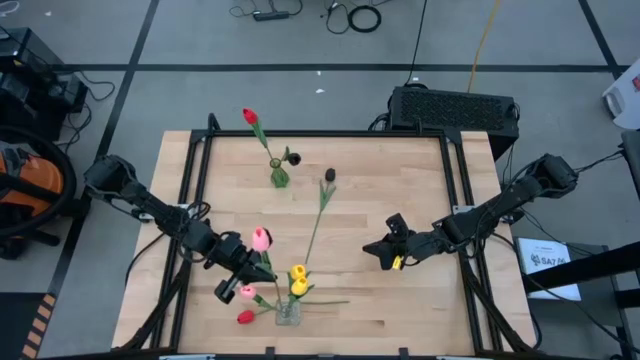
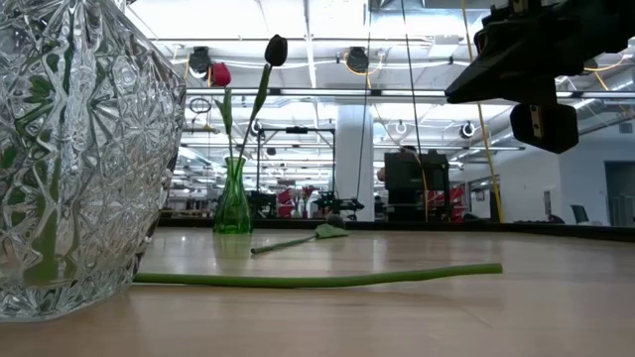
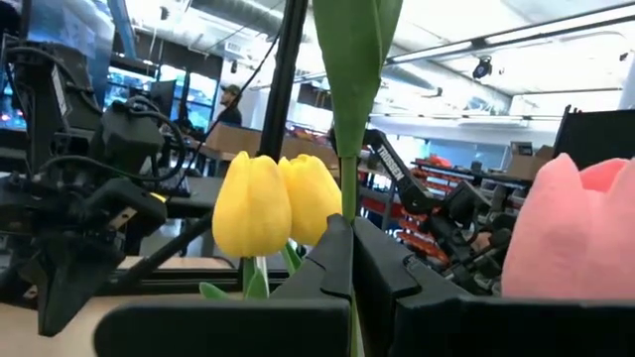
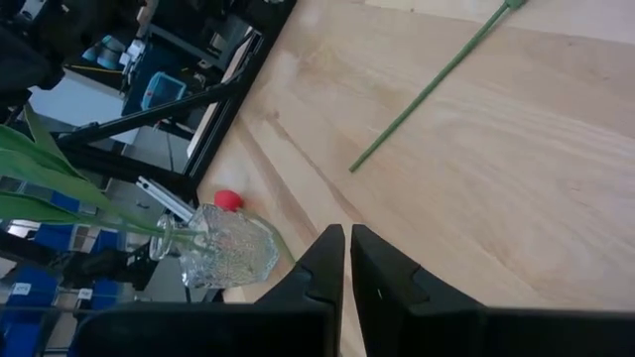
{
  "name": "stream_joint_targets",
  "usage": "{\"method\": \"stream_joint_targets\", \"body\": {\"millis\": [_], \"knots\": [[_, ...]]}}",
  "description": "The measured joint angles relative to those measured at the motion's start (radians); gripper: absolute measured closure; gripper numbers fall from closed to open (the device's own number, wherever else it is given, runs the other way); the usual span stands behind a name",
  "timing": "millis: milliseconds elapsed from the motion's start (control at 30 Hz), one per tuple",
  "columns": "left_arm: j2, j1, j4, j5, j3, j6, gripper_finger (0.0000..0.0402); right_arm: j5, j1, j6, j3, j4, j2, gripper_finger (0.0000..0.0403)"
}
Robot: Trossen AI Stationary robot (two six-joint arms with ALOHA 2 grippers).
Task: Sort flowers into vase by color
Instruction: Put the pink flower into the transparent vase
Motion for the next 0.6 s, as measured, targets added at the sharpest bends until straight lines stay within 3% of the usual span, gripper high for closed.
{"method": "stream_joint_targets", "body": {"millis": [300, 600], "knots": [[0.005, -0.001, -0.106, 0.022, 0.000, 0.001, 0.0401, 0.000, 0.000, -0.001, 0.000, -0.001, 0.000, 0.0387], [0.096, -0.001, -0.127, 0.022, 0.000, 0.003, 0.0400, 0.001, 0.000, -0.005, 0.000, -0.001, 0.000, 0.0387]]}}
